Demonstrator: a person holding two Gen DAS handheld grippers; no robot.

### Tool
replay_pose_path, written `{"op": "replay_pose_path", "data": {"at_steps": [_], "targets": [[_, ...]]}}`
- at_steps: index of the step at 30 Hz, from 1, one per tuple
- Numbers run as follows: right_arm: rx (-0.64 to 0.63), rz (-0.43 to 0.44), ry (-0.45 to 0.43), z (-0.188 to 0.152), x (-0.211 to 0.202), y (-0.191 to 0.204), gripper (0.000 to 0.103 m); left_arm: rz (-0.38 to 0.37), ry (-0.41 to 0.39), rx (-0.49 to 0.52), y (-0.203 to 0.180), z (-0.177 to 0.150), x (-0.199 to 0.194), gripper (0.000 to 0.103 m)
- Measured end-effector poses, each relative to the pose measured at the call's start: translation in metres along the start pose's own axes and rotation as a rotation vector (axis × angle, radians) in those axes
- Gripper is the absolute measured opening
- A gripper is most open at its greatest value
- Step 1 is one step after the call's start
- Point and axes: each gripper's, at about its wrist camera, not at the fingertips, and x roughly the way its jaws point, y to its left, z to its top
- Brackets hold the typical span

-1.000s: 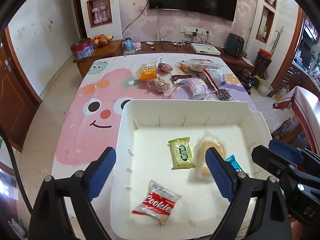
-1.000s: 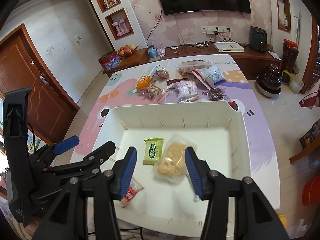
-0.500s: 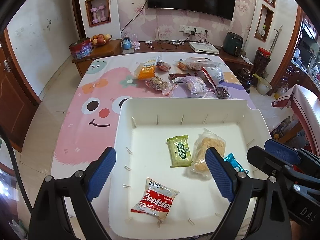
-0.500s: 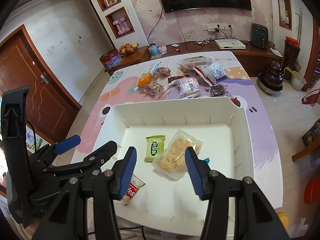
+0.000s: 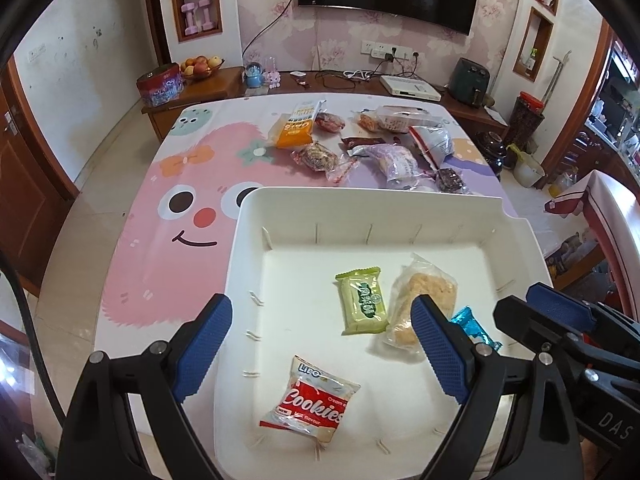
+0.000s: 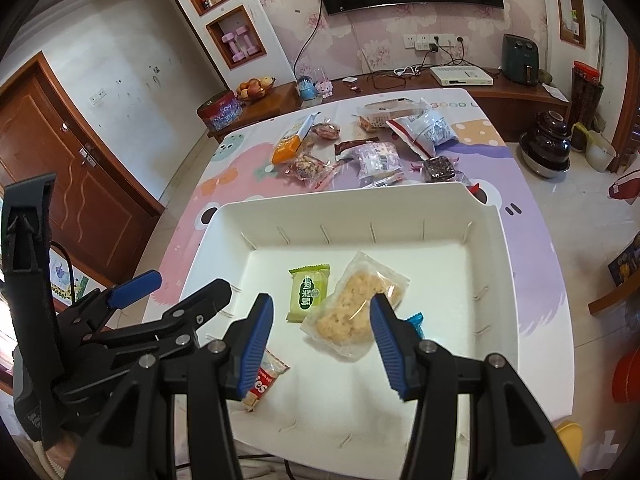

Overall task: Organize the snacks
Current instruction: 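Move both open grippers back over the snack pile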

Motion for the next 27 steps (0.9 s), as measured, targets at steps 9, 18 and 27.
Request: {"op": "replay_pose_path", "data": {"at_steps": [9,18,27], "targets": [[-0.048,-0.009,0.002,0.02,0.005,0.001,0.051,0.034,-0.007,-0.011,0.012,0.027,0.01,0.09],[-0.07,-0.01,0.003,0.108,-0.004,-0.011,0.051,0.086,-0.135,0.069,0.026,0.106,-0.024,0.09],[-0.081,-0.027,-0.033,0.212,0.003,-0.019,0.052,0.093,-0.141,0.095,0.038,0.214,-0.014,0.09]]}}
